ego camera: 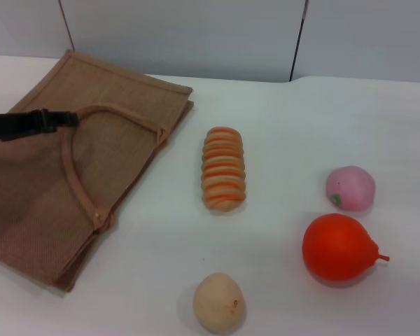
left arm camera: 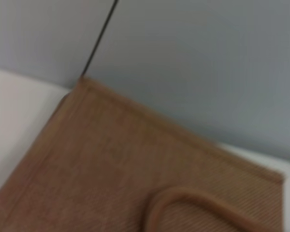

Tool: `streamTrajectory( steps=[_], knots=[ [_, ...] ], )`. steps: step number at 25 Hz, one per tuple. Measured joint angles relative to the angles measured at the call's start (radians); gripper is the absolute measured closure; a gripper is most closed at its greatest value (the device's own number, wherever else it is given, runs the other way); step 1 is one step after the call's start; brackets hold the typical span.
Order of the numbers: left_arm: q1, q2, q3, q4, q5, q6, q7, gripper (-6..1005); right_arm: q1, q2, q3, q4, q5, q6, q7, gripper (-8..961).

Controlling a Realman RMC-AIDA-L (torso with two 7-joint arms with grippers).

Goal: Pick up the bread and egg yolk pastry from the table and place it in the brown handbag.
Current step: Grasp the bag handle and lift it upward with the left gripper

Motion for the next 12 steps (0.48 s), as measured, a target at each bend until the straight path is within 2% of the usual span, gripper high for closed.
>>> streamTrajectory(
  steps=[5,12],
  knots=[
    [-0.033,-0.008,0.0,0.048,0.136,0.001,-0.066,430,0.001,0.0,0.0,-0.001,0.0,0.002,0.0,157],
    [-0.047,-0.011,0.0,0.065,0.191,0.004,-0.09,431,0.001,0.0,0.0,-0.002,0.0,0.013,0.0,157]
  ],
)
